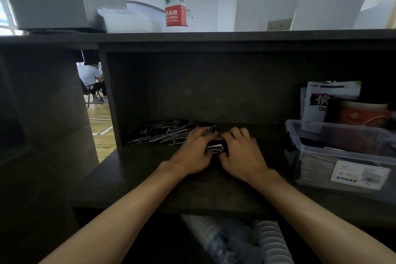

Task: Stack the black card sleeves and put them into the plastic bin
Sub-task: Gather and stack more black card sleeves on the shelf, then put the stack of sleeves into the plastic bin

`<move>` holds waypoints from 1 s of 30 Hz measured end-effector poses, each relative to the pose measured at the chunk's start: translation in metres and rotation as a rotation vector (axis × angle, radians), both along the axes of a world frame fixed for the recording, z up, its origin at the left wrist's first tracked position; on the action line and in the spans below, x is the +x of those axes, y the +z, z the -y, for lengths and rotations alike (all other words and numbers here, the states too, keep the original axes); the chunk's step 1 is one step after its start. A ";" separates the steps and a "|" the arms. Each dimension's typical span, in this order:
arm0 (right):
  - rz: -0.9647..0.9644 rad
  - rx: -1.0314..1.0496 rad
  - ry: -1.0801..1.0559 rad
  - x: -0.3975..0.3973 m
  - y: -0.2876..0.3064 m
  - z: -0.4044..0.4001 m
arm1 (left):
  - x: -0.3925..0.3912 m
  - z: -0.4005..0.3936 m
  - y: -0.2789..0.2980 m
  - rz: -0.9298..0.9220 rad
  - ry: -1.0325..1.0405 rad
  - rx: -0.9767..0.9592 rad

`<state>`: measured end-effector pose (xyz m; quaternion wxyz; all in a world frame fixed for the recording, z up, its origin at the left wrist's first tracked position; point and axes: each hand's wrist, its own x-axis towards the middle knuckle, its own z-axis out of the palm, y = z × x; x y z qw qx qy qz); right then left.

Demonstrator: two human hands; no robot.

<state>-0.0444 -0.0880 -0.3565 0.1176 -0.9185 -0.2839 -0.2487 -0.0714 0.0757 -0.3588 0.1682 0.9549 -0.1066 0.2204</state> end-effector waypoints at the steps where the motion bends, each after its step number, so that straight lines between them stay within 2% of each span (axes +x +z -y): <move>1: 0.026 -0.048 -0.028 0.001 0.001 0.000 | -0.001 -0.002 0.000 -0.014 0.013 0.003; 6: -0.053 -0.199 -0.108 0.002 -0.001 -0.012 | -0.011 0.002 -0.011 -0.055 0.061 0.065; 9: -0.121 -0.167 -0.105 0.003 0.002 -0.016 | -0.013 0.005 -0.010 -0.045 0.073 0.031; 15: -0.025 -0.075 -0.060 -0.001 -0.010 -0.012 | -0.017 -0.002 -0.016 -0.017 -0.024 0.013; 18: -0.089 -0.091 -0.043 0.001 -0.004 -0.011 | -0.022 -0.004 -0.018 0.047 -0.005 -0.115; 20: -0.157 -0.092 -0.046 0.002 0.005 -0.006 | -0.024 -0.007 -0.018 0.104 0.100 -0.202; 23: -0.080 -0.041 -0.052 0.000 0.028 0.005 | -0.024 -0.011 -0.018 0.055 0.288 -0.033; 26: 0.008 0.050 -0.048 0.002 0.077 0.030 | -0.023 -0.010 -0.018 -0.097 0.317 0.061; 30: -0.135 0.138 -0.222 0.017 0.143 0.106 | -0.020 -0.012 -0.020 -0.104 0.294 0.052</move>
